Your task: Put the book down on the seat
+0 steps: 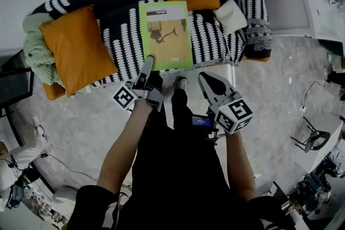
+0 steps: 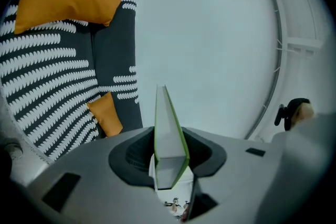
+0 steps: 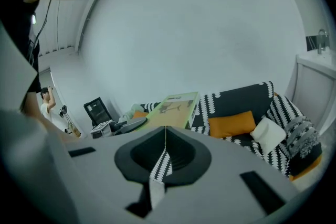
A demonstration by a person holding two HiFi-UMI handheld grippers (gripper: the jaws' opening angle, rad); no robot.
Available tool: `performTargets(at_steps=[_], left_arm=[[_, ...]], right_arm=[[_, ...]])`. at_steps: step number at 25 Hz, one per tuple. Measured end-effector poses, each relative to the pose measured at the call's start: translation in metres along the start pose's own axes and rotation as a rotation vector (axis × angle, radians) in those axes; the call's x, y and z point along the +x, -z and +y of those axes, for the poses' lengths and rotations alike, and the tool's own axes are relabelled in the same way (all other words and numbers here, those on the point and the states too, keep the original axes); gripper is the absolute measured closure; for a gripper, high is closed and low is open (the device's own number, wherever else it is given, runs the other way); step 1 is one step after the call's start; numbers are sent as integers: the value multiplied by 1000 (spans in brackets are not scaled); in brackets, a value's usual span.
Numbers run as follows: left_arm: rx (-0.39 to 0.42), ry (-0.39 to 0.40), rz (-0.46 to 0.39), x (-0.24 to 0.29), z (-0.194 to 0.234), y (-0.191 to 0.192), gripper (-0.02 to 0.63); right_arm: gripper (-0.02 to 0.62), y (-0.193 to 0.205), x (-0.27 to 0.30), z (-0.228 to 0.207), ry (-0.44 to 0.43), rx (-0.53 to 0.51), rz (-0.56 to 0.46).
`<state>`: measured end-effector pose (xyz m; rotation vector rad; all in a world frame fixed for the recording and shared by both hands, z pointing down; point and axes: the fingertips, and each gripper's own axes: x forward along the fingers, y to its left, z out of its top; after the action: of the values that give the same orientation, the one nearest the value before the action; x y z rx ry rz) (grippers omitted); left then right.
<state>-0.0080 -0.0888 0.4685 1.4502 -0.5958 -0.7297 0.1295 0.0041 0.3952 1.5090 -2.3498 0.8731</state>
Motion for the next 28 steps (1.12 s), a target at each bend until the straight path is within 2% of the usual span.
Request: performTargets(at_steps=[5,10,20,25,28], left_arm=[[-7,-35,-38,-14,36,-4,456],[1,-60,-35,1,67,-9,456],[-6,-86,-29,-5,134,-18,456],[-9,-104,-51,2,167,-15,456],[-13,-111,-65,-9,174,-24,456]], right_arm=[[578,26,5,-17,-11,-6,72],[578,27,23,-41,-32,-10,103],[578,76,61,-38,-105,6,170],[578,99,67,-52,-131,11,199],[578,111,71,-38,-143,19,216]])
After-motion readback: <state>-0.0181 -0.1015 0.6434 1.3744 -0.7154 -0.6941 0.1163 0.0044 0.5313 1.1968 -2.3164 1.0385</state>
